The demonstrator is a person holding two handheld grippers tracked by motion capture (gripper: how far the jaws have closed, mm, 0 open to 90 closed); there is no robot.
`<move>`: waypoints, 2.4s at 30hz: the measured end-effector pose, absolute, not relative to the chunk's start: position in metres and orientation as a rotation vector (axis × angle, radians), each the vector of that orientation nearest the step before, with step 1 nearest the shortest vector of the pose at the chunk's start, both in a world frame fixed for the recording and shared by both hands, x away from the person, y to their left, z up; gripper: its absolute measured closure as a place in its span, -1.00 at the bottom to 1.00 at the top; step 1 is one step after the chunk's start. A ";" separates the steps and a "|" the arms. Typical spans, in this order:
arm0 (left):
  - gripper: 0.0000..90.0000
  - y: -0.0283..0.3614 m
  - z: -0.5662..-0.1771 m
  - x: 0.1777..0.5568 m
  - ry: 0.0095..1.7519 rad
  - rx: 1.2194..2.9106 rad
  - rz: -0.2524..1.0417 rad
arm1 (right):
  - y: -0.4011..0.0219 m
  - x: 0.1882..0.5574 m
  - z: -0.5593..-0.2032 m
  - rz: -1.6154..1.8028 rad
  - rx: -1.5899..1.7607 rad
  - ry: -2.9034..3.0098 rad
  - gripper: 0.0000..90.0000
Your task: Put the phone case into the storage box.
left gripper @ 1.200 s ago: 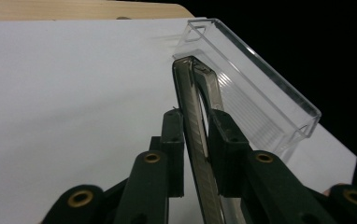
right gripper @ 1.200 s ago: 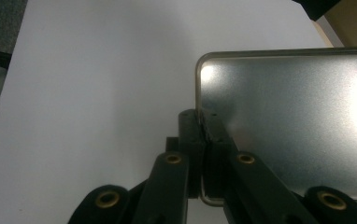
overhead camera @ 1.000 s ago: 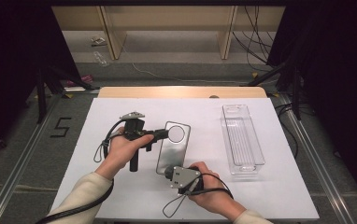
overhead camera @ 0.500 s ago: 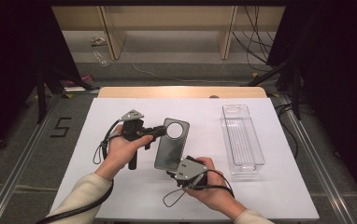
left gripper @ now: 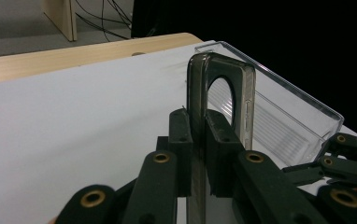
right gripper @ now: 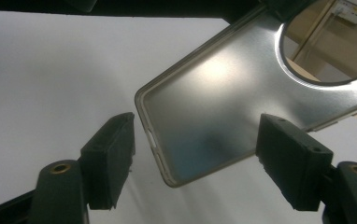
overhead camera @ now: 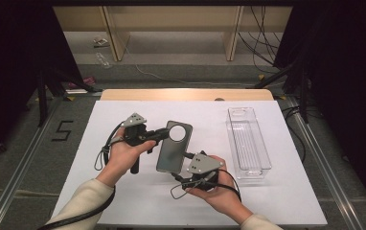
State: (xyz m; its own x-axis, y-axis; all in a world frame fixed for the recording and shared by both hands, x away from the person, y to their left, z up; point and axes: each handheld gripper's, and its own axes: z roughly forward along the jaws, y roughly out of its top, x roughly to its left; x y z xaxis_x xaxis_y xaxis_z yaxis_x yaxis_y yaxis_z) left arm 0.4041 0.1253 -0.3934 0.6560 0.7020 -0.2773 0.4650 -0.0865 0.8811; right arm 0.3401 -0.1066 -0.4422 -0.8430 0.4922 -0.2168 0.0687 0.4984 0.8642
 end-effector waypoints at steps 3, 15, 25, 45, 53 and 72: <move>0.81 0.126 -0.394 0.404 0.941 1.726 0.271 | -0.109 0.342 -0.441 1.330 0.499 2.290 -0.41; 0.81 0.127 -0.394 0.401 0.894 1.738 0.305 | -0.114 0.347 -0.440 1.336 0.551 2.267 -0.49; 0.81 0.128 -0.394 0.400 0.883 1.744 0.321 | -0.117 0.350 -0.438 1.390 0.616 2.245 -0.62; 0.81 0.128 -0.394 0.397 0.842 1.726 0.350 | -0.127 0.362 -0.426 1.469 0.759 2.126 -0.62; 0.81 0.127 -0.394 0.396 0.822 1.720 0.358 | -0.132 0.368 -0.421 1.470 0.797 2.075 -0.58; 0.81 0.122 -0.395 0.393 0.793 1.719 0.366 | -0.132 0.377 -0.416 1.496 0.867 2.025 -0.31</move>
State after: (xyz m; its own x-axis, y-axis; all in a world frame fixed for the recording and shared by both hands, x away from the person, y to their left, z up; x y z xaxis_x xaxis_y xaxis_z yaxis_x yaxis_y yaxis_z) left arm 0.3928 0.1219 -0.3948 0.7232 0.6726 -0.1571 0.3170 -0.1211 0.9407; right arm 0.3766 -0.1324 -0.4157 -0.6876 0.7261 -0.0052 0.2087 0.2044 0.9564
